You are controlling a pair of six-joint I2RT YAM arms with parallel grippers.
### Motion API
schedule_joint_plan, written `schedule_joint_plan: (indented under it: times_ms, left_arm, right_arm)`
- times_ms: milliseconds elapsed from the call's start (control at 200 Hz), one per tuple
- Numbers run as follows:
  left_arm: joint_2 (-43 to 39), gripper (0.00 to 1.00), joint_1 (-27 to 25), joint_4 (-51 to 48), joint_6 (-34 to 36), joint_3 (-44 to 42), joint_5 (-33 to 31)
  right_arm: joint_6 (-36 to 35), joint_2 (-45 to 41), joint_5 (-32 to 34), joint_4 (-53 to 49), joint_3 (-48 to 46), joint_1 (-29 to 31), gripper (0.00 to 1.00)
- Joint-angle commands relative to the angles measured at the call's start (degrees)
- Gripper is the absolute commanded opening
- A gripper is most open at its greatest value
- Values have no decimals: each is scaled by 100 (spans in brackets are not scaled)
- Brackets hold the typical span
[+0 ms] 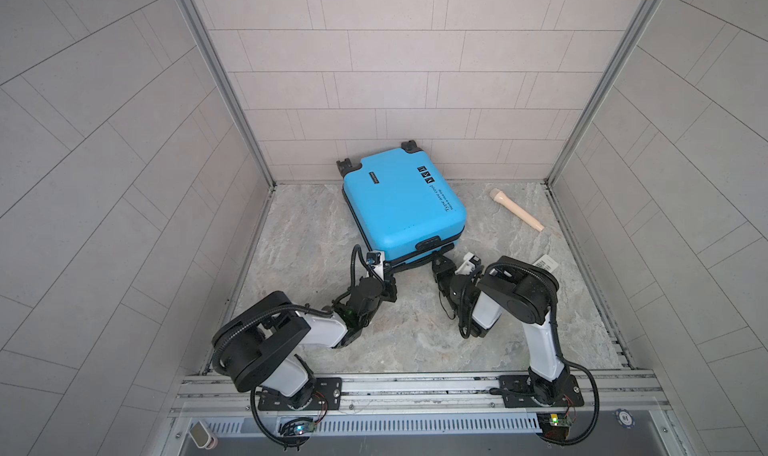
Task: Pack the luggage
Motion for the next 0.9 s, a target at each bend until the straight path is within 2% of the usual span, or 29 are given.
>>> schedule_joint_plan:
  times_ms: [0,115,195,320,415,575,741,791,896]
  left_arm:
    - [-147,0,-612,2316,239,1111,1821]
    - [-139,0,-601,2325,417,928,1347]
    - [-276,0,-600,2334,510,625,774]
    - [-599,0,-613,2342,510,284,97]
    - [-861,0,-612,2341,518,332,274]
    - [-1237,0,-596,2328,236,732,1103]
    - [-988,0,-610,2318,-227,1139,1751]
    - [-815,0,-716,2301,-104,1240,1677]
    - [-533,0,-970,2235,554,1228,1011]
  right_arm:
    - [-706,197,-1963,-817,321,814,0]
    - [-761,-9,-1915,-814,82,789,0]
    - [-935,-226,-1880,-819,-98,771,0]
    - [-891,-208,-1880,-944,41,899,0]
    - [-801,96,-1896,-823,368,1104,0]
    - [-795,293,-1864,-813,584,1236,0]
    - [-861,239,-1841,-821,626,1303,0]
    - [-895,216,-1830,-854,622,1356,0]
    - [-965,92,-1769,-939,621,1485,0]
